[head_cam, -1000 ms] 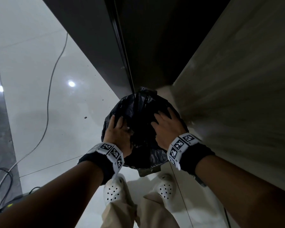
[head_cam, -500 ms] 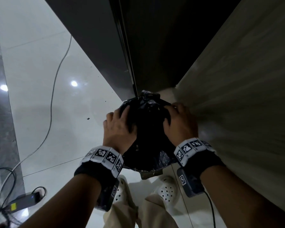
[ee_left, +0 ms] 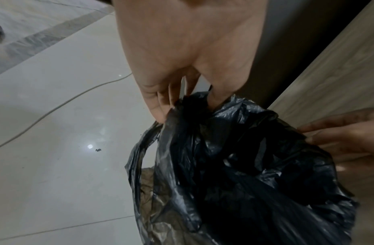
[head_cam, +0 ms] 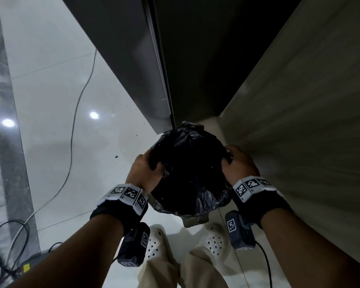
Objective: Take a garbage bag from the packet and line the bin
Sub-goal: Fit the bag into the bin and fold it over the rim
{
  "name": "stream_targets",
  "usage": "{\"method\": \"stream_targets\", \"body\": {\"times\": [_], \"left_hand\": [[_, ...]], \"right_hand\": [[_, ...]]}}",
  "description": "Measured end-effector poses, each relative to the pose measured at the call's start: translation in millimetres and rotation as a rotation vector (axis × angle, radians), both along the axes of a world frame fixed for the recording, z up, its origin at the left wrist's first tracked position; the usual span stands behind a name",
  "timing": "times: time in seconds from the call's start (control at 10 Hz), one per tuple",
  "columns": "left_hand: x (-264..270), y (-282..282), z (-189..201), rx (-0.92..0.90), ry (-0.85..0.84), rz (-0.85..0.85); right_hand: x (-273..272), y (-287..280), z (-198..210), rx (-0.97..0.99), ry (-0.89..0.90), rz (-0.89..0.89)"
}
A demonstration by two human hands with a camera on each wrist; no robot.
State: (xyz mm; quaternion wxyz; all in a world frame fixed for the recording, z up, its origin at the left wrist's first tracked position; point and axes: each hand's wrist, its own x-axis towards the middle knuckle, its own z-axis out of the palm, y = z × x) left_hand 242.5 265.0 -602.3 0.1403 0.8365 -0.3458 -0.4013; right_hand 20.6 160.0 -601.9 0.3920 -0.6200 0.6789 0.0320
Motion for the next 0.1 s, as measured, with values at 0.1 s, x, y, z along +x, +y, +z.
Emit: {"method": "stream_targets", "body": {"times": [0.1], "left_hand": [[3.1, -7.3, 25.6, -0.024, -0.022, -0.002]], "right_hand": [[2.7, -9.7, 24.3, 0.018, -0.001, 0.036]]}}
